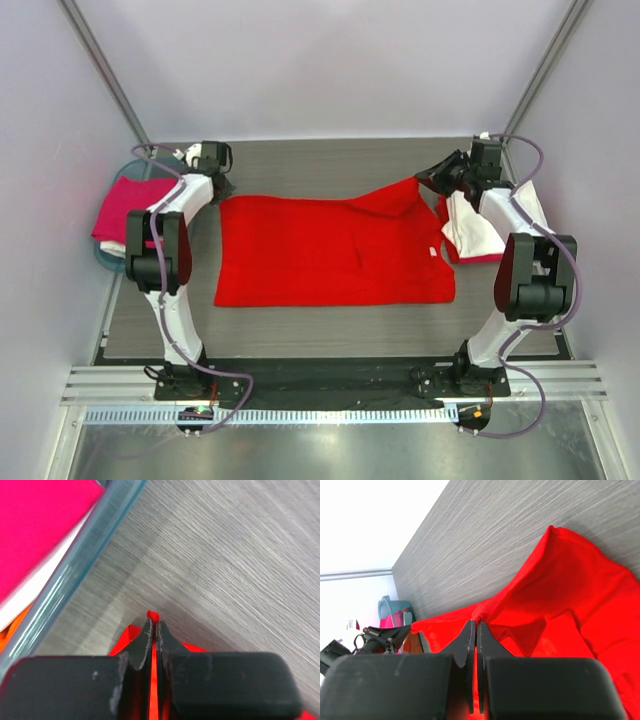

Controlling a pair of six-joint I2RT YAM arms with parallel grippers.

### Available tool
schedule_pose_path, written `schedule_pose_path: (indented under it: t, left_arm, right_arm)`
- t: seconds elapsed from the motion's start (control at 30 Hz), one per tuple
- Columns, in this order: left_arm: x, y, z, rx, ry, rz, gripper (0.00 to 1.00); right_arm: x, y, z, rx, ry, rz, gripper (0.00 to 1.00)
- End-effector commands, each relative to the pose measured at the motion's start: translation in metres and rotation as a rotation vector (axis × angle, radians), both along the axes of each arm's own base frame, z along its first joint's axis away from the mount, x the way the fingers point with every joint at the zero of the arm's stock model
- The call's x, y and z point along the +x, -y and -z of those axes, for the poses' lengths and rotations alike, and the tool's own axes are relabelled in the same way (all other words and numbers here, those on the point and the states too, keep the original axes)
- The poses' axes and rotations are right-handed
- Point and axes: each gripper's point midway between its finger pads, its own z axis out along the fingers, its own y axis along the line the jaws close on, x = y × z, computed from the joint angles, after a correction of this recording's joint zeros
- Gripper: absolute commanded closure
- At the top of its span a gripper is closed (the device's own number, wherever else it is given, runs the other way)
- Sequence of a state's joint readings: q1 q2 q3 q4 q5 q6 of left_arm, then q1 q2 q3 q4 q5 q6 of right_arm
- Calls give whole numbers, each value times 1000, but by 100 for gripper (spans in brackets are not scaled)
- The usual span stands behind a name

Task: Fold and stack the t-shirts
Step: Fold the tshirt

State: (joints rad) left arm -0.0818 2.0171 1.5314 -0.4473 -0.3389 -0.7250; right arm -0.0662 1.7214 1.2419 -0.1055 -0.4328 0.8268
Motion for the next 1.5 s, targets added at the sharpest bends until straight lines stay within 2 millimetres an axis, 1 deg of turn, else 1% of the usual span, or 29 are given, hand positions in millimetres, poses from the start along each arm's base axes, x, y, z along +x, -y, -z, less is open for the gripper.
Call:
schedule_pose_path:
  t: [0.0, 0.03, 0.1, 0.17, 0.23, 0.27, 0.3, 0.33, 0.37, 0.43, 0.47, 0.5, 0.53, 0.6, 0.7, 0.87, 0.93, 0.97, 1.03, 1.07, 1.1, 1.13, 1.2, 1.23, 1.27, 1.3, 1.33, 1.43, 1.47]
  left_arm:
    - [4, -7, -39, 37, 123, -18, 100]
    - [3, -6, -43, 40, 140, -19, 100]
    - [-5, -8, -47, 42, 150, -24, 100]
    - [-7, -6, -50, 42, 165, -22, 100]
    - [-13, -6, -54, 48, 174, -23, 100]
    - [-15, -6, -55, 51, 175, -25, 100]
    - [-20, -5, -50, 53, 163, -24, 100]
    - [-22, -4, -54, 53, 176, -24, 100]
    - [-28, -5, -49, 61, 162, -28, 100]
    - [-33, -3, -52, 63, 170, -29, 100]
    - [-38, -2, -47, 67, 161, -29, 100]
    - [-40, -1, -48, 70, 165, -29, 100]
    - [-42, -1, -51, 71, 171, -28, 100]
    - [-49, -1, -49, 83, 165, -28, 100]
    - [-58, -3, -50, 91, 163, -32, 100]
    - [-73, -6, -57, 94, 179, -38, 100]
    - [-77, -6, -56, 93, 175, -32, 100]
    - [-80, -7, -54, 94, 167, -31, 100]
    - [-85, -6, -53, 88, 158, -33, 100]
    - [-88, -5, -48, 81, 148, -28, 100]
    - [-90, -5, -48, 77, 149, -35, 100]
    - [-95, -6, -43, 75, 139, -39, 100]
    - [-97, -5, -45, 67, 153, -42, 100]
    - [-98, -6, -44, 67, 152, -42, 100]
    - [-102, -6, -41, 68, 144, -42, 100]
    - [-103, -7, -42, 68, 145, -41, 100]
    - [-104, -6, -45, 65, 154, -39, 100]
    - [-111, -7, -44, 68, 152, -36, 100]
    - [-114, -7, -40, 69, 144, -34, 100]
  right_arm:
    - [-13, -7, -27, 30, 38, -32, 99]
    - [-17, -8, -31, 31, 42, -34, 99]
    - [-21, -7, -32, 32, 38, -33, 99]
    - [-26, -7, -35, 35, 33, -28, 99]
    - [-32, -7, -32, 39, 12, -24, 99]
    - [-35, -7, -37, 43, 19, -24, 99]
    - [-37, -7, -37, 43, 17, -22, 99]
    - [-41, -8, -33, 44, 4, -22, 99]
    - [-44, -6, -36, 40, 11, -15, 99]
    - [-50, -6, -33, 42, -2, -11, 99]
    - [-52, -6, -33, 41, -5, -8, 99]
    - [-55, -6, -36, 41, -1, -8, 99]
    - [-59, -6, -32, 39, -13, -4, 99]
    - [-66, -4, -35, 34, -8, 5, 99]
    - [-76, 0, -31, 24, -19, 19, 99]
    - [-93, 5, -33, 21, -13, 38, 99]
    - [-99, 5, -31, 21, -20, 39, 99]
    - [-103, 4, -34, 24, -16, 41, 99]
    - [-110, 4, -29, 34, -40, 46, 99]
    - [-113, 3, -30, 38, -40, 45, 99]
    - [-116, 2, -29, 43, -49, 47, 99]
    - [-121, 2, -23, 52, -69, 52, 99]
    - [-127, 1, -24, 55, -67, 56, 99]
    - [-131, 1, -18, 56, -79, 58, 99]
    - [-133, 2, -17, 52, -80, 67, 99]
    - [-137, 2, -18, 49, -76, 70, 99]
    - [-141, 2, -15, 48, -83, 73, 99]
    - [-149, 2, -12, 40, -93, 71, 99]
    - [-151, 3, -12, 36, -95, 73, 99]
